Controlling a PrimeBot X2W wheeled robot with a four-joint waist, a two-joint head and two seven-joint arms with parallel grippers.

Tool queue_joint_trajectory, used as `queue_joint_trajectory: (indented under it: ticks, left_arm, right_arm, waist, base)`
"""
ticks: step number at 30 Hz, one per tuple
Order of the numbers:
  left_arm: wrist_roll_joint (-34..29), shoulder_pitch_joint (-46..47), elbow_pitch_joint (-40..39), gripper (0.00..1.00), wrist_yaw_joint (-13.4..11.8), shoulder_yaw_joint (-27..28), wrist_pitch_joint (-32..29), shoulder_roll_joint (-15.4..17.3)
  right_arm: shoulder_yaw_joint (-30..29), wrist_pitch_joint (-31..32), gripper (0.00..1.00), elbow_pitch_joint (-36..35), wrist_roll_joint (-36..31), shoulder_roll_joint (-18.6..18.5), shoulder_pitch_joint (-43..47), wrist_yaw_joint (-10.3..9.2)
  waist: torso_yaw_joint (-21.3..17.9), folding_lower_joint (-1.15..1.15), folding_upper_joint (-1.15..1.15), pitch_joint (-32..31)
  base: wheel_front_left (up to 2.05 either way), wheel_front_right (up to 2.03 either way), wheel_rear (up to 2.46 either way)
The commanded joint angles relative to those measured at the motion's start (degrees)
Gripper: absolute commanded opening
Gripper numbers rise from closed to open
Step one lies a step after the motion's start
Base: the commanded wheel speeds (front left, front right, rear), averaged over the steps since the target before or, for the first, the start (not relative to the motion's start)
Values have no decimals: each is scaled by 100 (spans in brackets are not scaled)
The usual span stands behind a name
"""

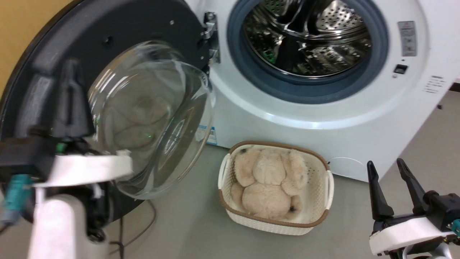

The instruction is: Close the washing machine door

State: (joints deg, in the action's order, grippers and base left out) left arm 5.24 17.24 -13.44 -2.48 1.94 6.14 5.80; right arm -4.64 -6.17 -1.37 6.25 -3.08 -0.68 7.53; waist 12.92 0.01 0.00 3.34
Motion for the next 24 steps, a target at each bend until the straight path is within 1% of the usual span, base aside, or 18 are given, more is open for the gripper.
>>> queue_joint_trajectory:
  ticks: [1, 7, 8, 11, 16, 20, 24]
  left_arm:
    - [126, 217, -89, 0, 95, 208, 59, -14]
    - [503, 562, -180, 0, 412, 856, 130, -107]
    - [737, 730, -173, 0, 517, 1174, 166, -105]
    - [1034, 862, -99, 0, 578, 1471, 202, -60]
    - [1667, 1062, 202, 0, 604, 1954, 127, 96]
    - [2214, 1206, 530, 0, 515, 2345, -144, 204]
    - [2773, 1322, 960, 0, 451, 2723, -354, 229]
  right_arm:
    - [8, -56, 100, -27, 84, 9, -136, -2]
    - [57, -128, 100, -5, 97, 10, -246, -2]
    - [66, -164, 100, 8, 109, 11, -294, -2]
    - [72, -199, 100, 19, 125, 11, -336, -2]
    - [59, -259, 100, 31, 163, 12, -380, -2]
    - [47, -307, 100, 36, 194, 13, -410, -3]
    - [46, -355, 100, 40, 211, 13, -447, -3]
  waist:
    - [113, 0, 0, 74]
    - [294, 0, 0, 182]
    - [383, 0, 0, 221]
    - [471, 0, 0, 259]
    - [612, 0, 0, 311]
    - [719, 0, 0, 362]
    - [823, 0, 0, 421]
  base:
    - [0, 0, 0]
    - [0, 0, 0]
    - [0, 0, 0]
    - [0, 0, 0]
    - [0, 0, 0]
    - [0, 0, 0]
    - [0, 0, 0]
